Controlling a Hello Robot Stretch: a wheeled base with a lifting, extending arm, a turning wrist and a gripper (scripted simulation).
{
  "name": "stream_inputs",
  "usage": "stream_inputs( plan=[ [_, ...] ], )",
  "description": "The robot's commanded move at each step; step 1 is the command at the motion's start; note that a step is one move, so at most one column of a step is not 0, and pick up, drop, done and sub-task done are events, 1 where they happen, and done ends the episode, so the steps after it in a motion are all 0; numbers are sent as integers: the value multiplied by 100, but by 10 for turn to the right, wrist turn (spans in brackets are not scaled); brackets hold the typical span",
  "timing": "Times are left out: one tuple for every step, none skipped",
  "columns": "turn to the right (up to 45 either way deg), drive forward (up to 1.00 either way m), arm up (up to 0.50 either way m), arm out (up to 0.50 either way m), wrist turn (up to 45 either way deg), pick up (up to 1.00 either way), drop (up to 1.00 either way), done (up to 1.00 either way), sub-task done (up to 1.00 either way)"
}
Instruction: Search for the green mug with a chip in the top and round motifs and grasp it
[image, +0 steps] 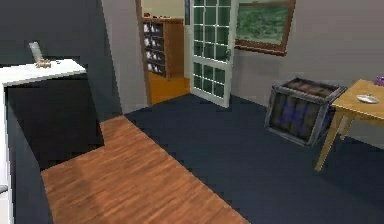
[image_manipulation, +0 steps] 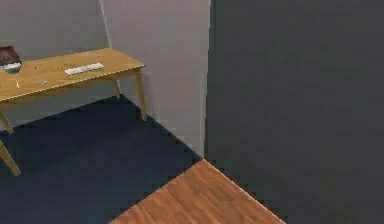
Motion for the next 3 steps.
stream_inputs(
  plan=[
    [0, 20, 0, 0, 0, 0, 0, 0, 0],
    [-390, 0, 0, 0, 0, 0, 0, 0, 0],
    [0, 90, 0, 0, 0, 0, 0, 0, 0]
  ],
)
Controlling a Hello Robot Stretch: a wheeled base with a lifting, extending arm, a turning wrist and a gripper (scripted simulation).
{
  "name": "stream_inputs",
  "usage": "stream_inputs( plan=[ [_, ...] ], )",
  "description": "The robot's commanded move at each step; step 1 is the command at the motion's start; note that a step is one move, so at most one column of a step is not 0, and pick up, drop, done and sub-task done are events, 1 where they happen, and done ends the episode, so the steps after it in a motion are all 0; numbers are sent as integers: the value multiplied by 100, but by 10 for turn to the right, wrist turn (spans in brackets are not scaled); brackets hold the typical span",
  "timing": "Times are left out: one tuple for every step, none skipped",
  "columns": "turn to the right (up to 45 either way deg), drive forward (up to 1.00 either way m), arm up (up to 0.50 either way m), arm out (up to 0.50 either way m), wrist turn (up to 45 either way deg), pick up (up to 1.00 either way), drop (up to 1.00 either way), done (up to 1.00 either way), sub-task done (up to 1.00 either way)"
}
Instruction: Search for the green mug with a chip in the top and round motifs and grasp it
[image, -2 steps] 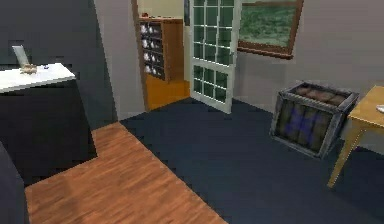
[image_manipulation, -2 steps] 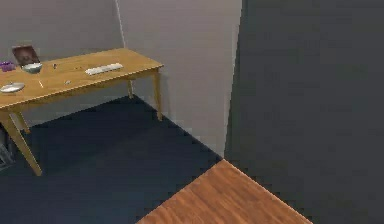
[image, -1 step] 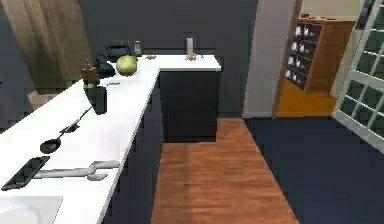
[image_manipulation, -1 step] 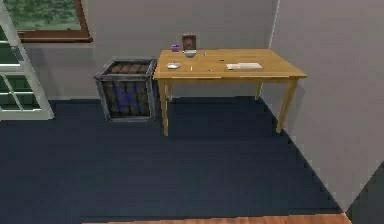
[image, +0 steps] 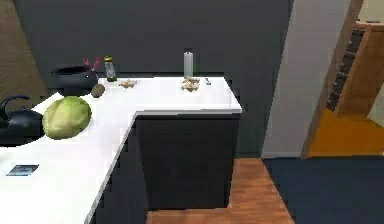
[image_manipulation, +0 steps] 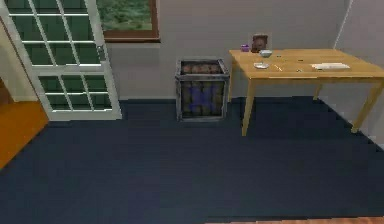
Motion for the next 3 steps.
stream_inputs(
  plan=[
    [-450, 0, 0, 0, 0, 0, 0, 0, 0],
    [-450, 0, 0, 0, 0, 0, 0, 0, 0],
    [-450, 0, 0, 0, 0, 0, 0, 0, 0]
  ],
)
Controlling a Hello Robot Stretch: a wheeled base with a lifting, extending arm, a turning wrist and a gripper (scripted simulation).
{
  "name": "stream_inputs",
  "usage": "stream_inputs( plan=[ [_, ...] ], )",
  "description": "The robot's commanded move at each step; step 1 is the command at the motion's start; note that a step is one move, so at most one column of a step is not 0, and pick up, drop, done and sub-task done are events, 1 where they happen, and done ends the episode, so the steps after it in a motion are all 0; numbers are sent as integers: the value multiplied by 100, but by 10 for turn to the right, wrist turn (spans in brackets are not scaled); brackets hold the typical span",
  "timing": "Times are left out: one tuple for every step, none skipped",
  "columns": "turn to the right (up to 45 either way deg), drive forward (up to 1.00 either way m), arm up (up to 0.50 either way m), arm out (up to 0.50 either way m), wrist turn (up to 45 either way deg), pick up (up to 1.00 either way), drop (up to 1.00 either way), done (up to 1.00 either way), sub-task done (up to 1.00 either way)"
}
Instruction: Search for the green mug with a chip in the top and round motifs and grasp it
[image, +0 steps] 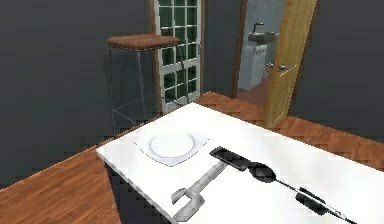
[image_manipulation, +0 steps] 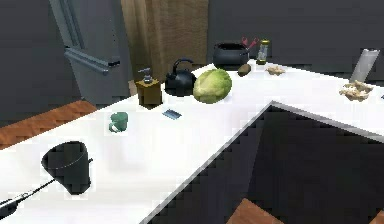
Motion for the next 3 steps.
stream_inputs(
  plan=[
    [-150, 0, 0, 0, 0, 0, 0, 0, 0],
    [0, 0, 50, 0, 0, 0, 0, 0, 0],
    [0, 0, 38, 0, 0, 0, 0, 0, 0]
  ],
)
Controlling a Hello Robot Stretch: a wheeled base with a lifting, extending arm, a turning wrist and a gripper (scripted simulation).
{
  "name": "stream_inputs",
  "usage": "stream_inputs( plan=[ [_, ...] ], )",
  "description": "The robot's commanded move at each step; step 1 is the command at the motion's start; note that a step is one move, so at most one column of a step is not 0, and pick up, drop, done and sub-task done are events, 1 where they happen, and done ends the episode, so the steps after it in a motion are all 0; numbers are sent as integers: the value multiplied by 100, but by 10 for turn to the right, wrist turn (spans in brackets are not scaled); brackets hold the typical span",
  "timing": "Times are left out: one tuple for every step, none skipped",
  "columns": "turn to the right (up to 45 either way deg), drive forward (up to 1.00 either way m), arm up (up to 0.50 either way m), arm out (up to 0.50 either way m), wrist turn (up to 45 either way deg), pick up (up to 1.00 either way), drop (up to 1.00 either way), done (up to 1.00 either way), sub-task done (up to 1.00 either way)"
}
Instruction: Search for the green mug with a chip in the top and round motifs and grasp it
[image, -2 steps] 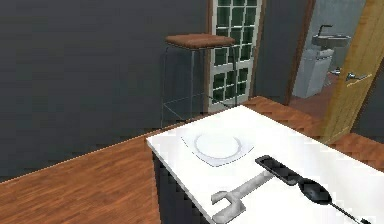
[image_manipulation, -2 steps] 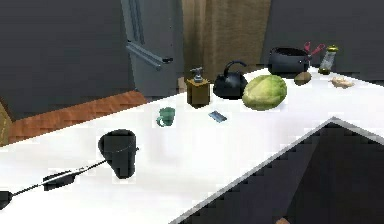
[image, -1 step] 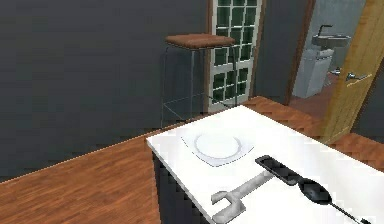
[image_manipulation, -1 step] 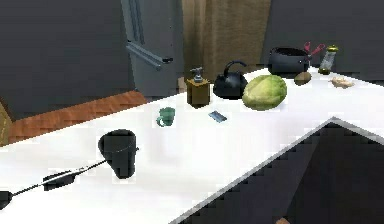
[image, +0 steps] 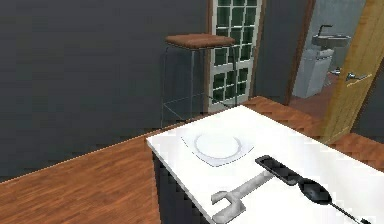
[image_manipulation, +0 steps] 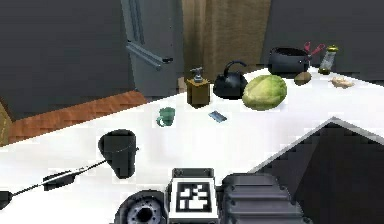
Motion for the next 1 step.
stream_inputs(
  plan=[
    [0, 0, 0, 40, 0, 0, 0, 0, 0]
  ],
)
